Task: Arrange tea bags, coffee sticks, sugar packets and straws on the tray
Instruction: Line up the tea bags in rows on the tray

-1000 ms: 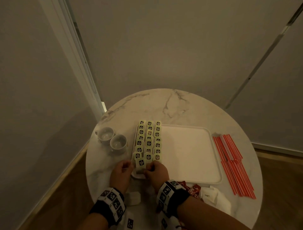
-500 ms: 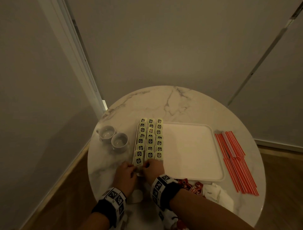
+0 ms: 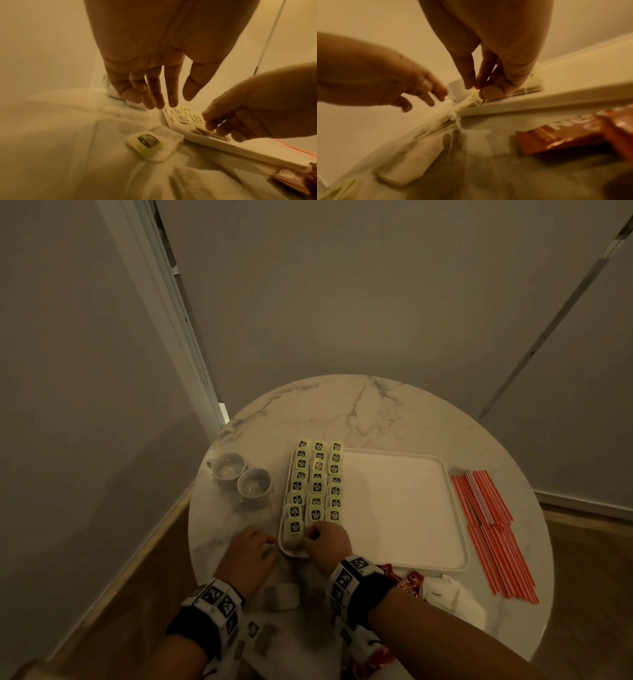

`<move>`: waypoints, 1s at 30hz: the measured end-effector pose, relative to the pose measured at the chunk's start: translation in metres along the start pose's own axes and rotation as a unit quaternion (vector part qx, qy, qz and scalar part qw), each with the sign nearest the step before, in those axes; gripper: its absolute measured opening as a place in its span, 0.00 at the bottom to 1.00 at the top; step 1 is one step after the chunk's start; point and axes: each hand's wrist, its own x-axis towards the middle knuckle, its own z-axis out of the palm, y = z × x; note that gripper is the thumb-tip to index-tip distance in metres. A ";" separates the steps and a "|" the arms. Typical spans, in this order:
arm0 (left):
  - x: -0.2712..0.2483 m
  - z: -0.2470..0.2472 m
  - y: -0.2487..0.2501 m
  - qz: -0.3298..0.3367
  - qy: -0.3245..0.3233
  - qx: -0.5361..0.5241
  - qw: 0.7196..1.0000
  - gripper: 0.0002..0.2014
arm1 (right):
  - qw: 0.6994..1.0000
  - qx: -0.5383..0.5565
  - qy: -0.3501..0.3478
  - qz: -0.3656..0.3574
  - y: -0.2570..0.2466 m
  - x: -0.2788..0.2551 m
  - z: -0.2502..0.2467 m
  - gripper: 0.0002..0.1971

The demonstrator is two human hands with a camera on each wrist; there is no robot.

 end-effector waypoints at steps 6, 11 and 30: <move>-0.029 -0.017 0.001 0.080 -0.150 0.138 0.976 0.24 | 0.997 0.004 -0.022 -0.077 0.012 -0.017 -0.016 0.06; -0.043 0.008 0.018 0.140 -0.177 0.206 0.952 0.25 | 0.996 -0.002 -0.043 -0.083 0.021 -0.025 -0.019 0.03; -0.013 -0.026 0.053 -0.168 -0.096 -0.526 0.828 0.10 | 0.966 0.209 -0.136 -0.060 -0.004 -0.051 -0.051 0.08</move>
